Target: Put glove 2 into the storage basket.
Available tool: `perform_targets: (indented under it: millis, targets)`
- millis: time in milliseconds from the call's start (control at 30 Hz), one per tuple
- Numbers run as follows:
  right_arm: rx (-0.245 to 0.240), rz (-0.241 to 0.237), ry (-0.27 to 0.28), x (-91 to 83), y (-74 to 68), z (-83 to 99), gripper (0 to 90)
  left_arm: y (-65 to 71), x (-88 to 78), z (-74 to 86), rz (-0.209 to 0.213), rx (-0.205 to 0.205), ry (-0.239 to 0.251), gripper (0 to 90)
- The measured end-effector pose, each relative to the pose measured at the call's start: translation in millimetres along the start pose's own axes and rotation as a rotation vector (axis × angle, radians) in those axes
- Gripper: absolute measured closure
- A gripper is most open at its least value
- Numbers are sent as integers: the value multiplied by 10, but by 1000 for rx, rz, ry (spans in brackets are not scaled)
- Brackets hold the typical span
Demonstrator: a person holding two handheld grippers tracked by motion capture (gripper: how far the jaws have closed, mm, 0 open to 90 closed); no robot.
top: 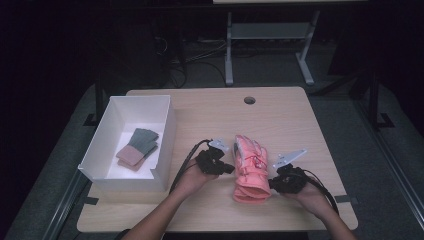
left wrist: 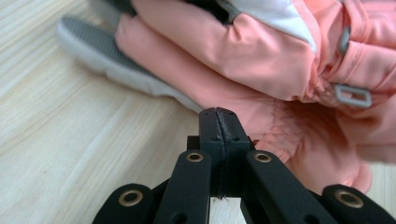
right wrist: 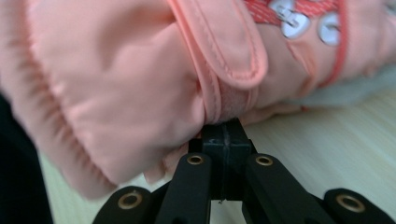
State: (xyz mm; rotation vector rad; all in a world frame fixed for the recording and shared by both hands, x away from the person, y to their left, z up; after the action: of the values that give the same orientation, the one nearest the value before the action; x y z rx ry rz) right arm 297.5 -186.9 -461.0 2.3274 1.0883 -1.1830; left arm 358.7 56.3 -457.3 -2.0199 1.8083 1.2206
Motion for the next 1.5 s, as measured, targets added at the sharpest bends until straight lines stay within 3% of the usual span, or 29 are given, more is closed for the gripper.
perform_targets:
  millis: [467, 567, 667, 733, 900, 967, 1133, 1233, 1300, 1500]
  targets:
    - [-97, -58, 45, 202, -360, -248, 900, -74, -156, 26, -29, -16, 21, 897]
    - [-102, -55, 44, 193, -363, -243, 900, -81, -166, 34, -48, -27, 17, 897]
    - [-76, -50, 46, 118, -322, -195, 900, -77, -231, 19, -65, -52, 35, 896]
    - [-62, -40, 54, 61, -273, -151, 900, -75, -311, -8, -81, -45, 33, 881]
    - [-27, 9, 52, -37, -135, -58, 893, -7, -453, -119, -104, -62, 76, 722]
    - [-12, 18, 44, -70, -106, -39, 758, 14, -509, -172, -102, -63, 87, 642]
    - [12, 44, 63, -134, -45, -13, 858, 43, -546, -306, -43, -53, 105, 421]
    - [15, 52, 66, -138, -24, -5, 885, 54, -465, -411, 2, -41, 100, 310]
    - [10, 59, 63, -135, -25, -4, 897, 51, -390, -451, 13, -29, 73, 254]
    - [5, 60, 60, -127, -27, -5, 900, 26, -190, -527, 37, -32, 49, 175]
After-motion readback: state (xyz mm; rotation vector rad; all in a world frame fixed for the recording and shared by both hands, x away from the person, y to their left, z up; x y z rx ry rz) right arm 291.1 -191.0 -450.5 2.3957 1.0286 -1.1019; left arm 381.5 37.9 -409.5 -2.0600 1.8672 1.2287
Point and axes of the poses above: each handheld gripper's, and its own axes: x roughly forward along the jaws, z roughly out of its underside, y roughly to its right, the point moved 2 cm from there along x, roughly forward along the jaws, and after that the axes turned 12 degrees about z, right-handed, at the moved point
